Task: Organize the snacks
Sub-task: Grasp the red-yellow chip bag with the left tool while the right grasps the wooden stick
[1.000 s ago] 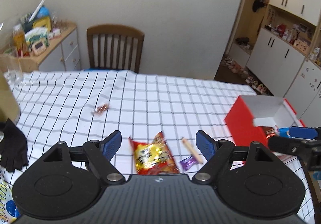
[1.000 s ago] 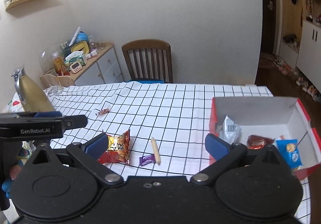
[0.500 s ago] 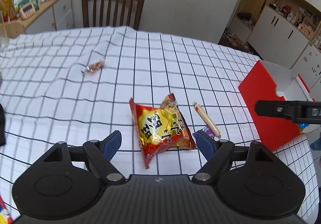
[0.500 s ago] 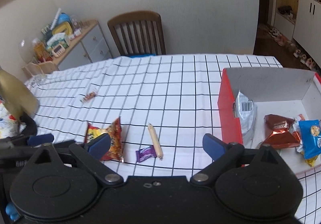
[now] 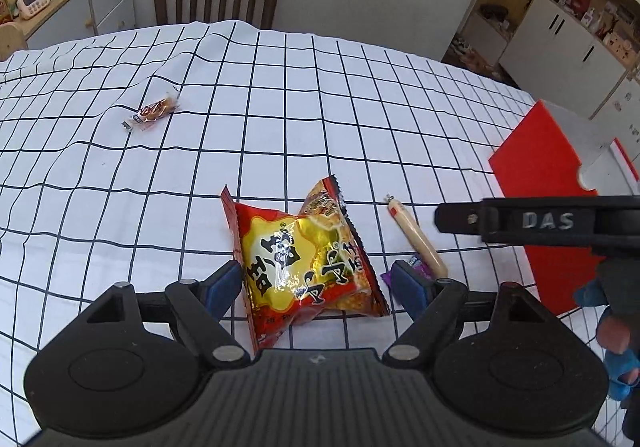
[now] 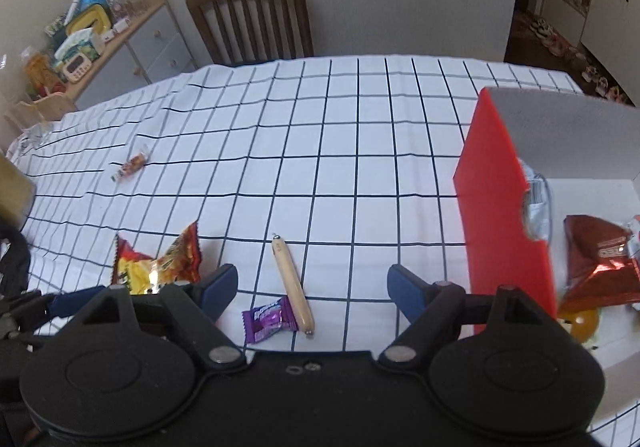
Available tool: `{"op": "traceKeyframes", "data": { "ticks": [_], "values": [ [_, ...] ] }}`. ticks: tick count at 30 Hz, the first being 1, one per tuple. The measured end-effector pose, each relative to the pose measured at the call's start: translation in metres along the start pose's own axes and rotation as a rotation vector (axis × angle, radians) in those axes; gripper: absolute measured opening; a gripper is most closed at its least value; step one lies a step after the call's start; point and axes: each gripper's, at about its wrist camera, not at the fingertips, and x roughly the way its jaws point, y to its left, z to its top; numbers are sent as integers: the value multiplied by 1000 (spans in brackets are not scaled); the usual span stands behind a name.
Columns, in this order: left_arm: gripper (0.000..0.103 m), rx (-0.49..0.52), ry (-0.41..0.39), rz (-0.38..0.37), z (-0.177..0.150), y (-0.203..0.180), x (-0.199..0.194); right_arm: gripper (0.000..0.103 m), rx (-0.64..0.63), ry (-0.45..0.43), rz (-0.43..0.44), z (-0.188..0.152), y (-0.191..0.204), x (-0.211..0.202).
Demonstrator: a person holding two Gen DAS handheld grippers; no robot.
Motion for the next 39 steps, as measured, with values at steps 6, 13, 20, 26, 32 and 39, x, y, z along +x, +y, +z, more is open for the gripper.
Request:
{"op": "traceKeyframes", "data": {
  "ticks": [6,13,20,26,32,39],
  "values": [
    [81,-19,17,1,3,4,10,70,-14,46,4,3,8,24],
    [81,-24,36,1,-2,12,18,51,-46,75,7,1,18,43],
    [75,-29,24,-27,-3,13,15,38,-104,85,-5,-3,27,53],
    [70,-30,23,-34,-3,14,14,22,-132,81,-34,-5,31,56],
    [63,-32,25,-41,-3,14,11,10,-159,71,-53,-7,35,55],
    [60,-66,14,-57,-5,19,3,9,-164,15,-78,-10,35,39]
  ]
}}
